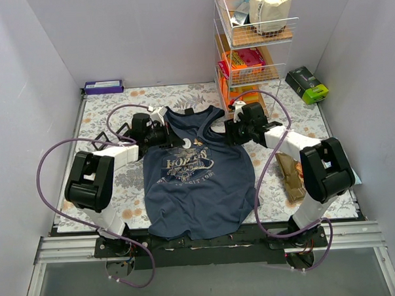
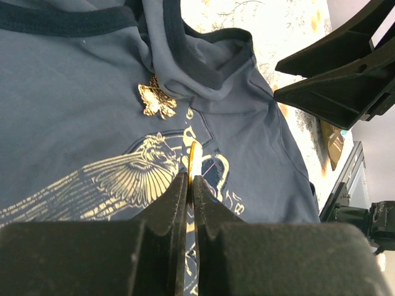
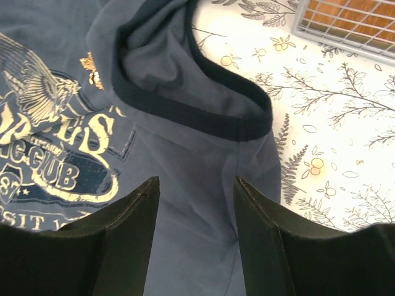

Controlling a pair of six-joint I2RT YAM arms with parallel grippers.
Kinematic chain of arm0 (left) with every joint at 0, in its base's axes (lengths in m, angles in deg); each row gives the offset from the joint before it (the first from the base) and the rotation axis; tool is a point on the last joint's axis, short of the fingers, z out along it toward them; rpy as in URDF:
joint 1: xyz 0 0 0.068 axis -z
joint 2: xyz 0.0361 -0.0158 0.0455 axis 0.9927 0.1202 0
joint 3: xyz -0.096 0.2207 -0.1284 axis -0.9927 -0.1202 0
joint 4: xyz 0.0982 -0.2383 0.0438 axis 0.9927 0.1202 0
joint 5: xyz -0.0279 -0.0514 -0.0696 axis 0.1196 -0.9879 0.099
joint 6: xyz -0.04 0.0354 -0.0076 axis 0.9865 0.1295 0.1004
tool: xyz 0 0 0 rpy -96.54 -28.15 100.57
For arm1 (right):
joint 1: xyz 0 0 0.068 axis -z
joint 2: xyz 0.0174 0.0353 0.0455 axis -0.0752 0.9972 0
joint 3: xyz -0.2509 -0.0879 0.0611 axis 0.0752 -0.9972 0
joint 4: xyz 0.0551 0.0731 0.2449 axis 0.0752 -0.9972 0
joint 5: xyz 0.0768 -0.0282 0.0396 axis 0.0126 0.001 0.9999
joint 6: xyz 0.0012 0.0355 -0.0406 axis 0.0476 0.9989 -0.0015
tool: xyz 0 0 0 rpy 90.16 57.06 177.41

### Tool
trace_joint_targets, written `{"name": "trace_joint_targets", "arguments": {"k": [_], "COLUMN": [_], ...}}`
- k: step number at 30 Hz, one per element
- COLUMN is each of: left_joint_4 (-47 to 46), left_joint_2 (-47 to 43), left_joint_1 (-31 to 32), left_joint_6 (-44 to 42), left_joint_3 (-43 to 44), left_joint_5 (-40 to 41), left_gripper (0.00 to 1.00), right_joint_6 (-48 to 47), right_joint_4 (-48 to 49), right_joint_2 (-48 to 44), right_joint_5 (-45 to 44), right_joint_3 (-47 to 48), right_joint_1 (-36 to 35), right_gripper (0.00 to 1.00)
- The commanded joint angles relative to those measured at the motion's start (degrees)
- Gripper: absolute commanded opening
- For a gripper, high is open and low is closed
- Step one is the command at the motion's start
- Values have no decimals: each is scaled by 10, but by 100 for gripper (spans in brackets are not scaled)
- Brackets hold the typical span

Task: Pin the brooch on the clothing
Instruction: Adjust the clothes at the center of the board.

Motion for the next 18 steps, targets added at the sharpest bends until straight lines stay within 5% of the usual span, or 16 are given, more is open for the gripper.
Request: {"name": "trace_joint_targets", "arguments": {"k": [1,18], "left_joint_4": [-35,-112], "left_joint_2": [24,90], "left_joint_1": [-3,-36], "left_joint_6": [-4,24], "left_joint_3": [37,-36], "left_joint_5": [-4,24], "left_gripper": [0,0], "right_joint_6": [-13,-26], "right_joint_4": [34,84], "right_joint_2": [11,103], "right_joint_5": [-10,-40], "right_joint_3": [31,48], "right_joint_1": [8,20], "right_gripper": [58,51]}}
